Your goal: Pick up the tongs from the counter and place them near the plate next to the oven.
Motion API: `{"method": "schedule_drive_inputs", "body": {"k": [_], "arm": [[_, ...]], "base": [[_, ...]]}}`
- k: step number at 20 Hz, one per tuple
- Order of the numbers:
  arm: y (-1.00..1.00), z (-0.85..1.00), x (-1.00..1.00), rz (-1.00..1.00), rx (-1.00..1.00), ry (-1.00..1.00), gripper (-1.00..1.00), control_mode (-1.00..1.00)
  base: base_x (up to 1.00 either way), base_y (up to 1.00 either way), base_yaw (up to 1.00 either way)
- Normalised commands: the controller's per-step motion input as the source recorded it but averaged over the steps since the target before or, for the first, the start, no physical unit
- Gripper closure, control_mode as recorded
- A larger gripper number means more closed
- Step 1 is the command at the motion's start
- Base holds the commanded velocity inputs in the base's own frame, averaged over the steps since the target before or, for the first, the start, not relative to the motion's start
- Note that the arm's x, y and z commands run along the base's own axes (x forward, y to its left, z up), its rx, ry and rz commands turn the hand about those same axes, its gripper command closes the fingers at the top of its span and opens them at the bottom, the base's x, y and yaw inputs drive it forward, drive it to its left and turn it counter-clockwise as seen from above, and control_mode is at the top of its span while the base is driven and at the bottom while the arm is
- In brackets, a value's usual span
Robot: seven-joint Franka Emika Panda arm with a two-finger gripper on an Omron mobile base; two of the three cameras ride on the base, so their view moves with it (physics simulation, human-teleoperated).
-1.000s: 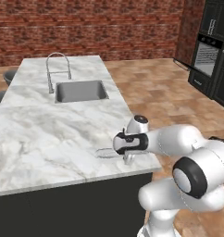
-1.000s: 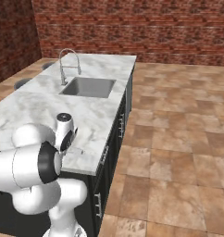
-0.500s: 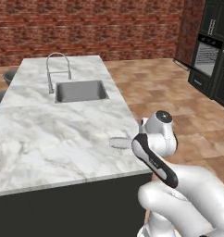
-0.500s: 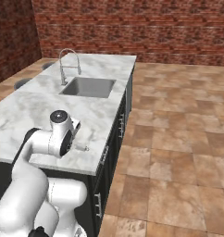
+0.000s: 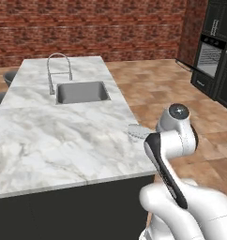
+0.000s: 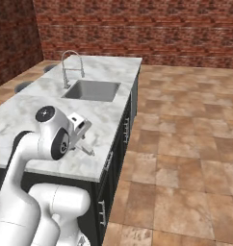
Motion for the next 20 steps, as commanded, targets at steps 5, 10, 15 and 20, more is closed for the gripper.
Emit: {"method": "schedule_drive_inputs", "body": {"k": [5, 10, 15, 20], "arm": [[-0.52, 0.4, -0.35, -0.12, 0.01, -0.11, 1.0, -1.0], [-0.42, 0.29, -0.3, -0.07, 0.02, -0.12, 1.0, -1.0], [-0.26, 0.2, -0.24, -0.07, 0.0, -0.07, 1.0, 1.0], [0.0, 0.0, 0.0, 0.0, 0.0, 0.0, 1.0, 1.0]], "base": [[0.0, 0.0, 0.0], [0.0, 0.0, 0.0], [-0.07, -0.06, -0.04], [-0.42, -0.5, -0.26]]}}
